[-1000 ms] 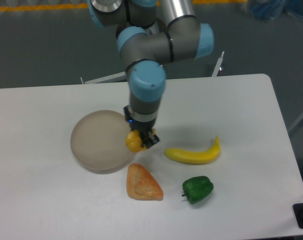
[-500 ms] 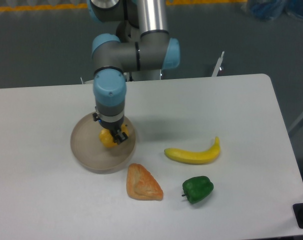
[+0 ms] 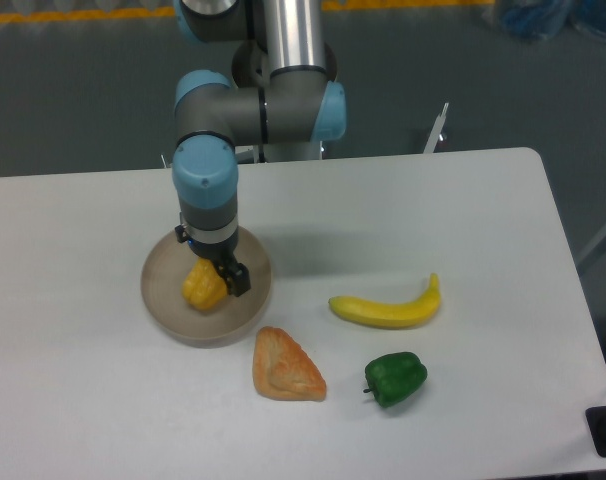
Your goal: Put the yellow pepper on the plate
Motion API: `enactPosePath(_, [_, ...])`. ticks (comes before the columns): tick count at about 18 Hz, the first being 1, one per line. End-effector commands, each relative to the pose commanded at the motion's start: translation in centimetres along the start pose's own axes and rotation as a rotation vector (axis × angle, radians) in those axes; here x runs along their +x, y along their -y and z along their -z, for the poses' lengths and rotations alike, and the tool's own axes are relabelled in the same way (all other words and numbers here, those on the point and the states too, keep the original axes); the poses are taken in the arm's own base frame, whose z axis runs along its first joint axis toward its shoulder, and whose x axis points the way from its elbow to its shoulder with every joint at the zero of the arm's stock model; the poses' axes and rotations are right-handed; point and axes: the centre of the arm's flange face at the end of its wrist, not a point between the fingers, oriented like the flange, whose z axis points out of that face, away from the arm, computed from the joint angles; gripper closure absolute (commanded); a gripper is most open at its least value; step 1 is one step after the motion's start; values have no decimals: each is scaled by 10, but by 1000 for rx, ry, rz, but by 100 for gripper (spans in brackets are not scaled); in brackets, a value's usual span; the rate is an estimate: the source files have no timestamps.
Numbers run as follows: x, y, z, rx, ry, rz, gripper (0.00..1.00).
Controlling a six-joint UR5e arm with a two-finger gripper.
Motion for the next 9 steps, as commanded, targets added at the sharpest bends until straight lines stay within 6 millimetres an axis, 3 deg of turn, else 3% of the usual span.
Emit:
enactPosePath(2, [-24,-23,6,2,10,-20,0])
enactPosePath(3, [-39,-44,15,0,28,-27,0])
enactPosePath(9, [-86,-128,48,-36,95,-93,0])
